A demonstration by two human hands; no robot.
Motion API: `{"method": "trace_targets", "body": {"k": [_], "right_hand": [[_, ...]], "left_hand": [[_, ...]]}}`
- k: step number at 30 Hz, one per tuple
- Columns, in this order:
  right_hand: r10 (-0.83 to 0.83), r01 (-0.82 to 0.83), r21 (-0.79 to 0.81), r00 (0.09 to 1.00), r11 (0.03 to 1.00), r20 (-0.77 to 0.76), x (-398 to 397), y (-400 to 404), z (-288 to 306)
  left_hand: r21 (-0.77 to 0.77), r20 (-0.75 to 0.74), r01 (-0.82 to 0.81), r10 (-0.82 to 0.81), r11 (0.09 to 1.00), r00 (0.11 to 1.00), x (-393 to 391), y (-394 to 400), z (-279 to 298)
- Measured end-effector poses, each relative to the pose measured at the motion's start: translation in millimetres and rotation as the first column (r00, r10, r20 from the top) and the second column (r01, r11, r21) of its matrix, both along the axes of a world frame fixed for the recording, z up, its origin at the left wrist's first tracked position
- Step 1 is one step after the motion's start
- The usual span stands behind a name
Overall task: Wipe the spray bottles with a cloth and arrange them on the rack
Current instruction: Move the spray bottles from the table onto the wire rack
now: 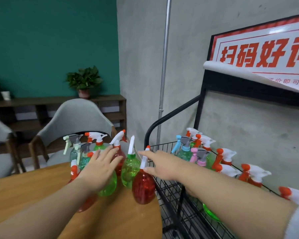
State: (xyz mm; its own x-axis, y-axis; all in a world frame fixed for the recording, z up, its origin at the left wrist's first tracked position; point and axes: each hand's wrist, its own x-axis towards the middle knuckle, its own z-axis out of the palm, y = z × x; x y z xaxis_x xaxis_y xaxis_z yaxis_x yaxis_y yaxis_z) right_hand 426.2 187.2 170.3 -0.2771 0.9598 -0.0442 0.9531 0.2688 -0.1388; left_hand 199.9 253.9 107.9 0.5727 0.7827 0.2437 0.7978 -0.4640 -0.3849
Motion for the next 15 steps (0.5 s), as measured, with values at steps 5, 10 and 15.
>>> {"method": "trace_targets", "body": {"k": [5, 10, 15], "right_hand": [[-0.104, 0.1, -0.046, 0.99, 0.994, -0.098, -25, 20, -19], [-0.22, 0.22, -0.003, 0.972, 0.975, -0.088, -31, 27, -30], [-0.178, 0.2, 0.108, 0.967, 0.974, -0.18, -30, 22, -33]], "left_hand": [[-0.086, 0.183, -0.332, 0.342, 0.939, 0.922, -18, 20, 0], [-0.212, 0.248, -0.359, 0.406, 0.909, 0.88, -19, 32, 6], [-0.302, 0.378, -0.309, 0.41, 0.902, 0.83, -15, 35, 8]]}}
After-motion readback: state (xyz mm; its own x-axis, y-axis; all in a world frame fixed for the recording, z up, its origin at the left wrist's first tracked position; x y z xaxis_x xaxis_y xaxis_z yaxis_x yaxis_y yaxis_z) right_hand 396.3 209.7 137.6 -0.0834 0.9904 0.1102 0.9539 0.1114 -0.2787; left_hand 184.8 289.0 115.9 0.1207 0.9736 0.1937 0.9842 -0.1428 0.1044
